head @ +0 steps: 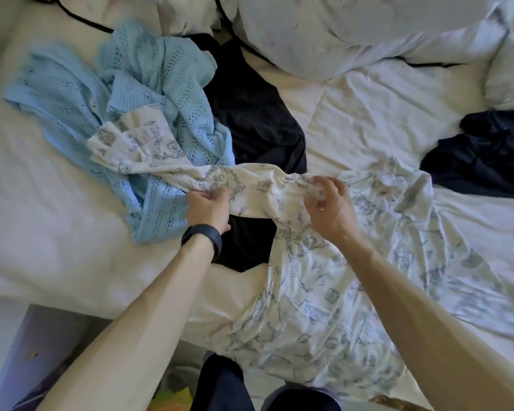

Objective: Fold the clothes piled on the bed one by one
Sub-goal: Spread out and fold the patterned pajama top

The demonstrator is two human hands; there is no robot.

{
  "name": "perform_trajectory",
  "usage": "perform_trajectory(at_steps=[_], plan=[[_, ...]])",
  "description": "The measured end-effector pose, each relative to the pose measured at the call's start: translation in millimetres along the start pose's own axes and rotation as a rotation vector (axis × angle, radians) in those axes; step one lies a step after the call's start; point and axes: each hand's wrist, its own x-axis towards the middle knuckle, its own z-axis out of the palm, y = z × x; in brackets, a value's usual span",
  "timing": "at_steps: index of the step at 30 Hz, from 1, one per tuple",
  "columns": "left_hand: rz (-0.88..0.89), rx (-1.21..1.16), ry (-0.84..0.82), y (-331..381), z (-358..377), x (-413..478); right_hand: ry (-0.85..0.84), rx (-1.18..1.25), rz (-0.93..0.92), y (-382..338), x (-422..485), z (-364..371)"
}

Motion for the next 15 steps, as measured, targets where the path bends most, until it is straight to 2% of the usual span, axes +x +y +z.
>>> perform_trajectory(at_steps=[2,6,8,11,13,15], plan=[[0.058,-0.075,0.083,5.8,5.2,1.3,-0.061,-0.082,-0.004,14.5,1.3,-6.5],[0.103,-0.462,0.275,21.0,-10.9,11.9,-0.194,-0.3,-0.044,33.3,8.6,-9.0],[0.116,-0.63,0.264,26.8,-23.8,15.2,-0.23,-0.276,-0.051,37.3,11.6,-8.8],[0.162,-0.694,0.231,38.6,-36.2,12.1,-0.25,-0.258,-0.031,34.4,13.3,-11.5],[0.09,-0.675,0.153,42.0,-35.5,6.2,-0.222,-0.284,0.003,28.0,13.6,-15.3],[-0.036,-0.594,0.078,36.7,-34.2,1.9,-0.114,-0.269,-0.01,18.1,11.2,-17.5]])
